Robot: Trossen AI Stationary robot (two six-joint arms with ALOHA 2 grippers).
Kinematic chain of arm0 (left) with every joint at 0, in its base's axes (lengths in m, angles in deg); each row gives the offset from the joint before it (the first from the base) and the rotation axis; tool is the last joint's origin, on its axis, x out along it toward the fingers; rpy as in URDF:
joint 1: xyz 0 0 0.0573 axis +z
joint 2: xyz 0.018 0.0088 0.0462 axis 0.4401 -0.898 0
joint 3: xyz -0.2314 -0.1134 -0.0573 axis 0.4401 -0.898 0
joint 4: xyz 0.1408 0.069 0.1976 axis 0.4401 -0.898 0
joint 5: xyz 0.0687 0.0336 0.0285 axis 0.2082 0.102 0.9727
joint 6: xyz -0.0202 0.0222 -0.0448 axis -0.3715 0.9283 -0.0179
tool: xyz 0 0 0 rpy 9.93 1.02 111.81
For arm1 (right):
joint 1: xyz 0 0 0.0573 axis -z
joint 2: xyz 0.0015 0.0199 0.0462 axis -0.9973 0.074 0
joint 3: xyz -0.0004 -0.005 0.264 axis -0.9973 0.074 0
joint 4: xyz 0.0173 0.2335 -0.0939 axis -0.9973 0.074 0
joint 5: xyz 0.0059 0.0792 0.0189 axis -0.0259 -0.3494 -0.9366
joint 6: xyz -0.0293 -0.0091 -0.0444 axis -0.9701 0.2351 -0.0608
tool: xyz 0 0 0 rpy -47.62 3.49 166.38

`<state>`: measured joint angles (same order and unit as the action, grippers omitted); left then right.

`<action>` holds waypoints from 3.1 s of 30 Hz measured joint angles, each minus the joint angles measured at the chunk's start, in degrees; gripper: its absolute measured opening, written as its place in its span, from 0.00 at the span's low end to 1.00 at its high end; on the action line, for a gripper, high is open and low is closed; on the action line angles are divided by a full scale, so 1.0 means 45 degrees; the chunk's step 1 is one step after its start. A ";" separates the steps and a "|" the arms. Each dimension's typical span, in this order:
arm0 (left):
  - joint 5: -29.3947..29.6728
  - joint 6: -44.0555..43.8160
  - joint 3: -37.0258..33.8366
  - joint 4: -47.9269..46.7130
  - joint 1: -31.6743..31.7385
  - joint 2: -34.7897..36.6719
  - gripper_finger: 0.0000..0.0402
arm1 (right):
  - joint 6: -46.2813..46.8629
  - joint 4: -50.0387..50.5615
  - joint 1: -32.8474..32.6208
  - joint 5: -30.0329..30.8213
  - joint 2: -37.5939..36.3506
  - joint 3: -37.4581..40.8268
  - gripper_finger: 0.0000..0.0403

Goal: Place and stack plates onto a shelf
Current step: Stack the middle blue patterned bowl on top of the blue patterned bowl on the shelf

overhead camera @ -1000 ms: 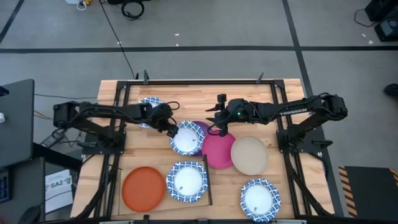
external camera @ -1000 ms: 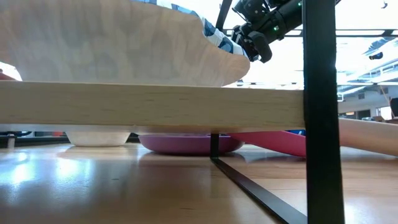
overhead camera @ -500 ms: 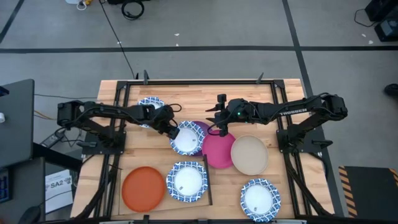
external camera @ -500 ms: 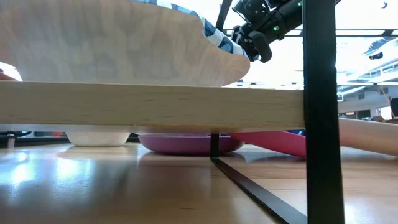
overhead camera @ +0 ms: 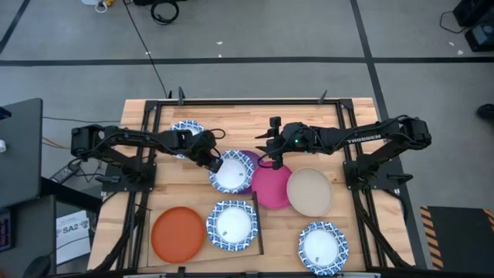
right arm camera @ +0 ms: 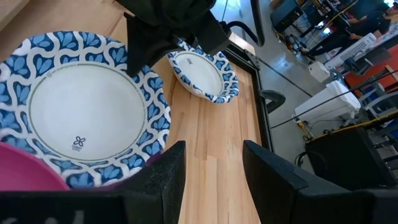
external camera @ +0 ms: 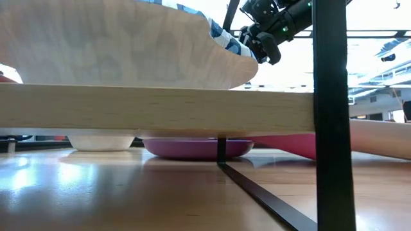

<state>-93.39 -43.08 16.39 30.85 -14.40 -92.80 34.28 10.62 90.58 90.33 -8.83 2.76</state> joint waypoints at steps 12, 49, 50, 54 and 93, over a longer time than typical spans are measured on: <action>-0.0006 -0.0295 0.0000 -0.0001 0.0000 0.0014 0.06 | 0.0000 0.0000 0.0003 -0.0001 0.0000 0.0000 0.41; -0.1209 -0.0078 0.5720 -0.5500 -0.0878 0.2374 0.06 | 0.0087 0.0093 0.0003 0.0004 0.0000 0.0005 0.41; -0.1220 -0.0178 0.5816 -0.5576 -0.1154 0.2374 0.06 | 0.0087 0.0070 0.0000 0.0004 0.0000 0.0005 0.41; -0.1230 -0.0661 0.5940 -0.5560 -0.2393 0.2374 0.06 | 0.0087 0.0068 0.0002 0.0004 0.0000 0.0005 0.41; 0.1126 -0.2131 0.5829 -0.4658 -0.6829 -0.1380 0.06 | 0.0087 0.0058 0.0003 0.0005 0.0000 0.0005 0.41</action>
<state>-88.33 -52.68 42.62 9.88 -45.14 -99.01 34.68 10.88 90.60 90.35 -8.83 2.78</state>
